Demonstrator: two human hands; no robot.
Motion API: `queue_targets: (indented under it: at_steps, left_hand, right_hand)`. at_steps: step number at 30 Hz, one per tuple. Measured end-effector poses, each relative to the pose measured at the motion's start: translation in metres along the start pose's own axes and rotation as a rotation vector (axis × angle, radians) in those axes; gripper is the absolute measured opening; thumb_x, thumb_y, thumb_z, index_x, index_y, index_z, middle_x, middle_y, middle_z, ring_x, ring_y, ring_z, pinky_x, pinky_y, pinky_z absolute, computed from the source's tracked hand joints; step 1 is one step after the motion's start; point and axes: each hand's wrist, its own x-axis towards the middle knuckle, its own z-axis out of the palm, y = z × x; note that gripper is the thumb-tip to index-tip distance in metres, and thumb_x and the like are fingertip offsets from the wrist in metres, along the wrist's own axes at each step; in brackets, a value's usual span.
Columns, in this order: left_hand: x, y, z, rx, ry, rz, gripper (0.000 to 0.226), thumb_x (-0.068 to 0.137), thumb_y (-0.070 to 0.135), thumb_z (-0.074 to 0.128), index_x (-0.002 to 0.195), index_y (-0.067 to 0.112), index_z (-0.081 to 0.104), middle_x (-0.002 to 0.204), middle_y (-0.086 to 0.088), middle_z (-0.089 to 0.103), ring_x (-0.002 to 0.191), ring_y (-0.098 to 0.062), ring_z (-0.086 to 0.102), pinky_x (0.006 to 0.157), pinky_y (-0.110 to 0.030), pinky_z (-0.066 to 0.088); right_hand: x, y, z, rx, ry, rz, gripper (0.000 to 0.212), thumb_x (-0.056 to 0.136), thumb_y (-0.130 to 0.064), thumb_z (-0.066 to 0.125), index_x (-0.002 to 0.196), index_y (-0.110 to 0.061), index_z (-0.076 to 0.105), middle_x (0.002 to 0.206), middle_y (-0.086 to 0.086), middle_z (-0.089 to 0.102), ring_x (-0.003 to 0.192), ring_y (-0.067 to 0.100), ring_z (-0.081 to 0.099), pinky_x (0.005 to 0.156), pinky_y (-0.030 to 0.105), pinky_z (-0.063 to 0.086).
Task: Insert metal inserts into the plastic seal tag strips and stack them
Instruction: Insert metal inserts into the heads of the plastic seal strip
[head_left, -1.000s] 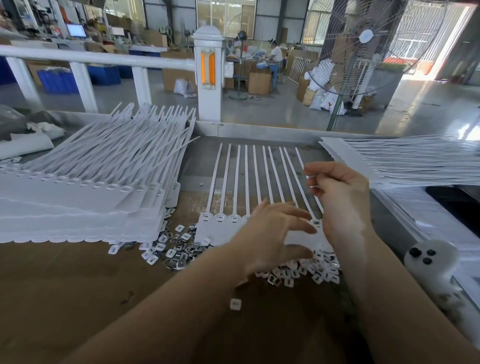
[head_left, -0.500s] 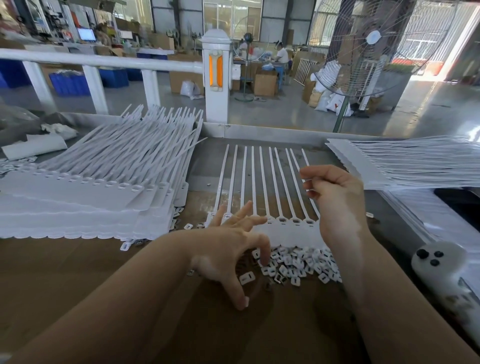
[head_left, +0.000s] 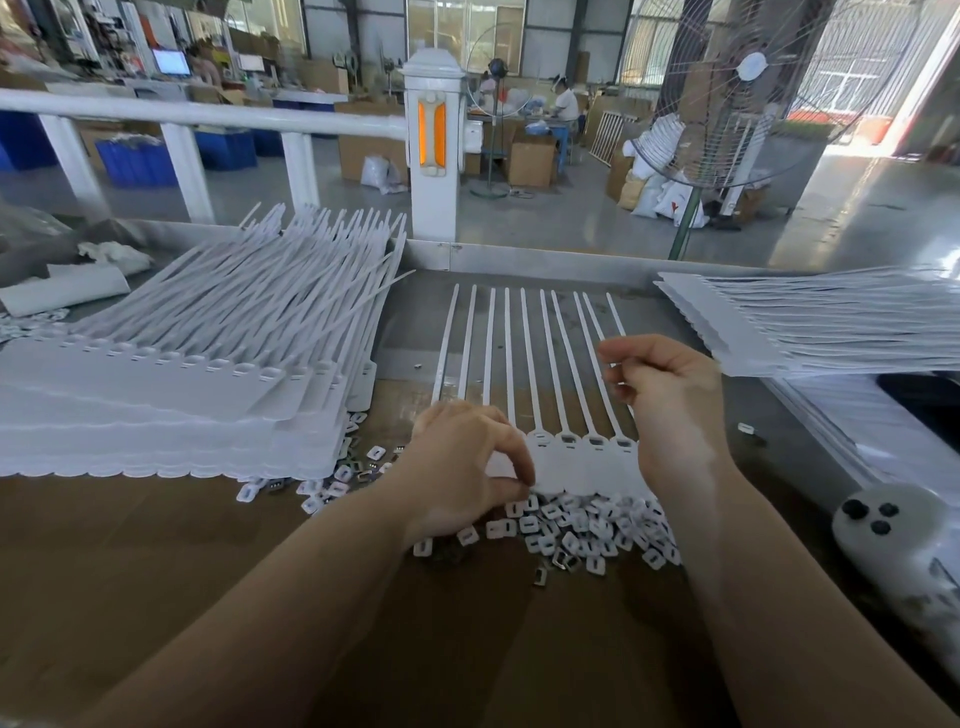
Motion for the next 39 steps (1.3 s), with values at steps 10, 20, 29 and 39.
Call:
queue_targets:
  at_steps: [10, 20, 29, 39]
  left_hand:
    - [0.012, 0.014, 0.024, -0.019, -0.116, 0.083, 0.028, 0.074, 0.054, 0.066, 0.097, 0.038, 0.069, 0.088, 0.023, 0.048, 0.097, -0.005, 0.033, 0.101, -0.036, 0.011]
    - [0.018, 0.008, 0.024, -0.042, -0.061, 0.109, 0.014, 0.079, 0.042, 0.067, 0.092, 0.040, 0.070, 0.092, 0.022, 0.052, 0.109, -0.006, 0.039, 0.100, -0.027, 0.002]
    - [0.020, 0.020, 0.030, 0.040, -0.042, 0.126, 0.028, 0.076, 0.057, 0.063, 0.093, 0.037, 0.070, 0.097, 0.018, 0.057, 0.101, -0.003, 0.037, 0.107, -0.038, 0.006]
    - [0.018, 0.020, 0.037, 0.011, -0.068, 0.134, 0.024, 0.077, 0.054, 0.063, 0.094, 0.037, 0.068, 0.096, 0.020, 0.052, 0.099, -0.004, 0.034, 0.102, -0.033, 0.009]
  right_hand:
    - [-0.003, 0.022, 0.006, -0.079, 0.036, -0.067, 0.050, 0.086, 0.010, 0.041, 0.065, -0.025, 0.070, 0.061, -0.006, 0.059, 0.051, -0.004, 0.051, 0.050, 0.009, 0.043]
    - [-0.008, 0.032, 0.001, -0.118, 0.005, -0.119, 0.048, 0.086, 0.010, 0.042, 0.067, -0.025, 0.070, 0.060, -0.003, 0.058, 0.048, -0.001, 0.048, 0.046, 0.009, 0.039]
    - [-0.007, 0.031, -0.002, -0.079, 0.015, -0.103, 0.046, 0.084, 0.012, 0.041, 0.067, -0.021, 0.070, 0.059, -0.001, 0.059, 0.051, -0.001, 0.051, 0.051, 0.010, 0.042]
    - [-0.009, 0.029, -0.003, -0.113, -0.001, -0.095, 0.049, 0.085, 0.011, 0.042, 0.065, -0.025, 0.069, 0.058, -0.005, 0.058, 0.052, 0.000, 0.051, 0.050, 0.012, 0.043]
